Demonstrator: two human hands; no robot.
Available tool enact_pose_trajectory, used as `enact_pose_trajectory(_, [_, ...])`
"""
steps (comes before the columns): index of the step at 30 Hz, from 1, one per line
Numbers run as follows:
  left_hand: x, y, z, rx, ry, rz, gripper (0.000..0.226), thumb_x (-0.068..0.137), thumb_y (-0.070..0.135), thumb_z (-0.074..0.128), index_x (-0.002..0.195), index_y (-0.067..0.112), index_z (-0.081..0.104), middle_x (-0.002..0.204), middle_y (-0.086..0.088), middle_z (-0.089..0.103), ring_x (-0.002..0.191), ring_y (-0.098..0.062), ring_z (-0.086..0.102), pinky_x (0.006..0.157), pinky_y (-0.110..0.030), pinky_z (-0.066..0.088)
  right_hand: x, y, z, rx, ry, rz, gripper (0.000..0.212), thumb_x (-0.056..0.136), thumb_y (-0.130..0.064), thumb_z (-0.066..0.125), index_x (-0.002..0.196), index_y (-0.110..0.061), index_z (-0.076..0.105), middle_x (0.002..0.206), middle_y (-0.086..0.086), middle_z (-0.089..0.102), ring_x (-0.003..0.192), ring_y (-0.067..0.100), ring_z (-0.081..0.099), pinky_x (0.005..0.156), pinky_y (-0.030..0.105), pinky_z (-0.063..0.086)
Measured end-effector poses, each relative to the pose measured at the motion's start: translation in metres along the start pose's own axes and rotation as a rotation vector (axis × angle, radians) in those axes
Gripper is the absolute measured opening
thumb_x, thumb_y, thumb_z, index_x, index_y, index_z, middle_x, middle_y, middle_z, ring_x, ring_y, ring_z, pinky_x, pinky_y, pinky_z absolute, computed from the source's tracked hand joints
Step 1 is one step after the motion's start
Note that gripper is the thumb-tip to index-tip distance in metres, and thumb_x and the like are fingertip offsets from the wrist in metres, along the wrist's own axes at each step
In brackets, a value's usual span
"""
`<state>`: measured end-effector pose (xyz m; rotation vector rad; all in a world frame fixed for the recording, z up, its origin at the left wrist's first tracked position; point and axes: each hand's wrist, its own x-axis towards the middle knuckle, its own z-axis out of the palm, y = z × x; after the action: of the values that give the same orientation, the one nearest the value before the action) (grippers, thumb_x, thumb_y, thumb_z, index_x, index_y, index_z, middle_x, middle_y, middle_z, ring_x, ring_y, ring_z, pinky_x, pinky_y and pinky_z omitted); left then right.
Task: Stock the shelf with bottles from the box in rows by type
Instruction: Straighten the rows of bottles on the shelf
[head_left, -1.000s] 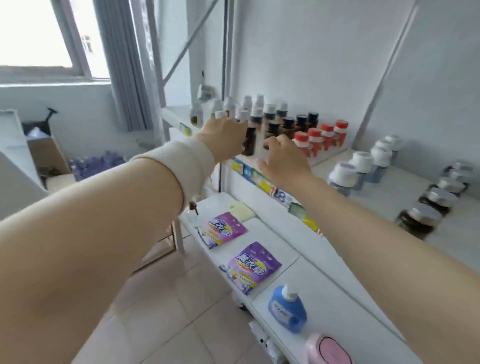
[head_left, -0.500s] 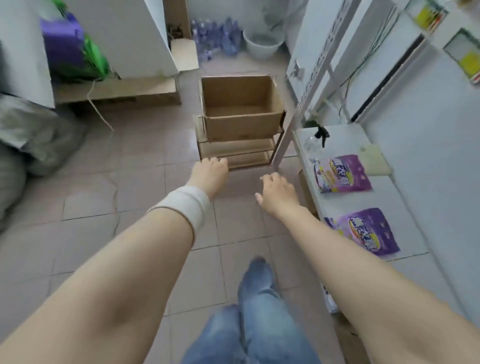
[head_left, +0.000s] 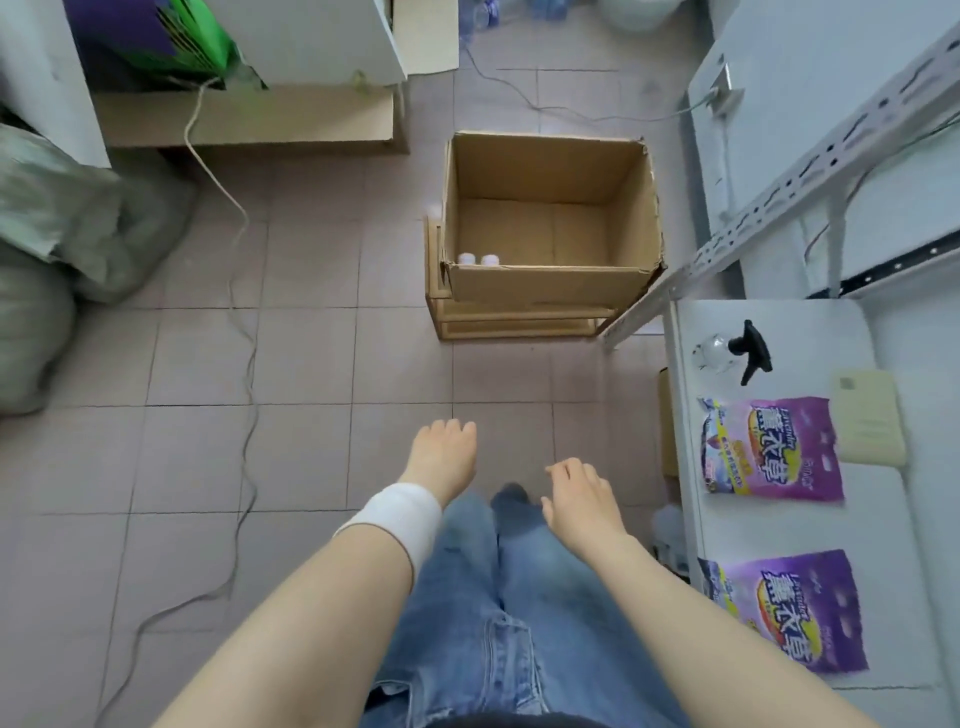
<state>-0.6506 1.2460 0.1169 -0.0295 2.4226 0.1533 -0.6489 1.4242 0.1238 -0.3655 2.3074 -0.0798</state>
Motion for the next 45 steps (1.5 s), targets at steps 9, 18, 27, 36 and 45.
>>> enact_pose_trajectory(9, [0.148, -0.044, -0.111, -0.021, 0.052, 0.096, 0.029, 0.096, 0.021, 0.043, 0.122, 0.007, 0.045, 0.123, -0.013, 0.053, 0.114, -0.031, 0.049, 0.09, -0.036, 0.039, 0.166, -0.024, -0.129, 0.047, 0.084, 0.047, 0.044, 0.096, -0.027, 0.042, 0.137, -0.013, 0.037, 0.136, 0.007, 0.042, 0.128, 0.026, 0.037, 0.1, 0.033, 0.033])
enact_pose_trajectory(18, [0.301, -0.085, -0.174, 0.075, -0.035, 0.128, 0.032, 0.093, 0.012, 0.043, 0.125, 0.007, 0.044, 0.124, -0.013, 0.055, 0.113, -0.03, 0.052, 0.088, -0.035, 0.042, 0.316, -0.029, -0.199, 0.251, 0.011, 0.096, 0.045, 0.094, -0.028, 0.046, 0.136, -0.012, 0.038, 0.137, 0.007, 0.044, 0.128, 0.025, 0.039, 0.103, 0.032, 0.033])
enact_pose_trajectory(27, [0.485, -0.088, -0.107, 0.303, -0.288, 0.121, 0.041, 0.089, 0.016, 0.054, 0.127, 0.005, 0.043, 0.13, -0.014, 0.049, 0.121, -0.03, 0.044, 0.096, -0.034, 0.036, 0.491, 0.008, -0.116, 0.434, -0.419, 0.186, 0.062, 0.088, -0.04, 0.058, 0.136, -0.006, 0.036, 0.137, 0.014, 0.044, 0.126, 0.029, 0.045, 0.101, 0.036, 0.039])
enact_pose_trajectory(36, [0.527, -0.096, -0.082, 0.12, -0.515, -0.02, 0.051, 0.089, 0.026, 0.061, 0.132, 0.005, 0.044, 0.138, -0.015, 0.04, 0.128, -0.03, 0.038, 0.101, -0.037, 0.036, 0.527, 0.007, -0.084, 0.706, -0.393, 0.306, 0.056, 0.075, -0.041, 0.071, 0.117, -0.009, 0.051, 0.12, 0.012, 0.058, 0.111, 0.029, 0.055, 0.082, 0.032, 0.043])
enact_pose_trajectory(45, [0.498, -0.087, -0.066, -0.427, -0.312, -0.396, 0.05, 0.09, 0.025, 0.06, 0.132, 0.004, 0.041, 0.135, -0.015, 0.034, 0.128, -0.029, 0.034, 0.105, -0.037, 0.036, 0.519, 0.066, -0.103, 0.804, -0.218, 0.471, 0.05, 0.08, -0.029, 0.069, 0.12, -0.007, 0.051, 0.124, 0.014, 0.052, 0.113, 0.028, 0.053, 0.089, 0.032, 0.042])
